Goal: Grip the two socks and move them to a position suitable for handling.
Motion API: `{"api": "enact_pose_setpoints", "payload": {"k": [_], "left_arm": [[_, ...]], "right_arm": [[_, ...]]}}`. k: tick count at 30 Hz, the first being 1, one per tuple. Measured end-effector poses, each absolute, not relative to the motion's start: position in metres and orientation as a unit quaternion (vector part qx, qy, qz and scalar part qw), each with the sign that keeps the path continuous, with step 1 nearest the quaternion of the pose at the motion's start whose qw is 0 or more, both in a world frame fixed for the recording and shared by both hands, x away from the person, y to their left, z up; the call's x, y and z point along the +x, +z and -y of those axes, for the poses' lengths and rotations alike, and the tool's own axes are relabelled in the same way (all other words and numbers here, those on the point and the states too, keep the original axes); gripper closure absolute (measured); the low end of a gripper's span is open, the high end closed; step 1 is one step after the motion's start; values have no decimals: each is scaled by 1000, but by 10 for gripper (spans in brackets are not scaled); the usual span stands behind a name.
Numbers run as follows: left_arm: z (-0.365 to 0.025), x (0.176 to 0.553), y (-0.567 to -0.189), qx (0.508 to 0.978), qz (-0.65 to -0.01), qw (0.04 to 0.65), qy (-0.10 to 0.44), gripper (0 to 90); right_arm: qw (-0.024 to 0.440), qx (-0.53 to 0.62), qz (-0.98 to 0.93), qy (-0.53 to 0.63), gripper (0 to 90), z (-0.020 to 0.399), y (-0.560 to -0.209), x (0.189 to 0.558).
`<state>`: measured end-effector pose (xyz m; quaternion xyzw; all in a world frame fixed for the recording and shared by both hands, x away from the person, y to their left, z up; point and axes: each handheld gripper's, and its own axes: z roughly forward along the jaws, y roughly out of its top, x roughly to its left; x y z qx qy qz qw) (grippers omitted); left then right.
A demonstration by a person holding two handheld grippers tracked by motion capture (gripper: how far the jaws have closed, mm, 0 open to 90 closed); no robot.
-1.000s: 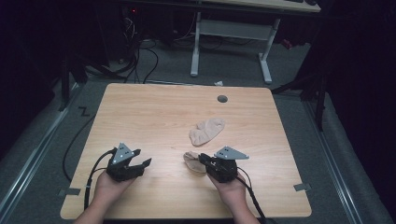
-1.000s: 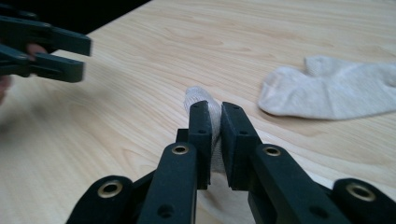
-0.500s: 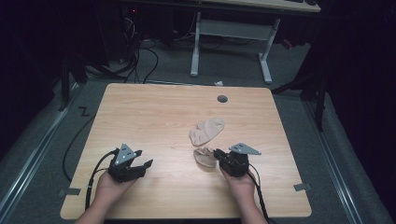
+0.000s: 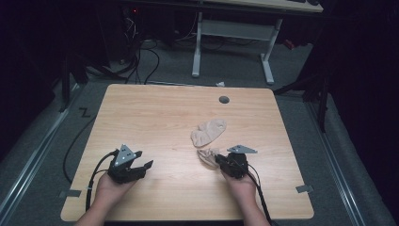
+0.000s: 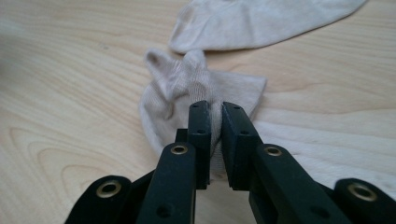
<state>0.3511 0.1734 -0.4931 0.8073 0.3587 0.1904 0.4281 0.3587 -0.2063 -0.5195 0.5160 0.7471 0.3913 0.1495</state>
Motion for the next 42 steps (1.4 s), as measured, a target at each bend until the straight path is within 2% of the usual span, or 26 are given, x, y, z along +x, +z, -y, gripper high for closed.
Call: {"api": "enact_pose_setpoints", "payload": {"k": [7, 15, 17, 25, 27, 33, 39, 42], "left_arm": [[-173, 351, -493, 808, -358, 428, 189, 424], [-168, 348, -493, 812, -352, 430, 177, 489], [-162, 345, -494, 811, -352, 439, 162, 531], [-126, 332, -498, 820, -332, 448, 127, 833], [-118, 330, -500, 824, -326, 445, 126, 880], [-104, 327, -506, 832, -319, 440, 116, 880], [-91, 324, -509, 830, -312, 449, 111, 727], [-85, 324, -512, 836, -309, 440, 114, 744]], "right_arm": [[129, 496, -761, 399, 828, 185, -520, 346], [98, 462, -780, 411, 826, 153, -521, 336], [91, 456, -782, 415, 826, 146, -520, 335], [78, 435, -798, 409, 822, 128, -526, 334], [76, 435, -799, 408, 822, 126, -526, 334], [72, 432, -802, 407, 821, 125, -528, 335], [68, 430, -804, 405, 820, 123, -528, 334], [70, 428, -804, 407, 821, 120, -528, 334]]}}
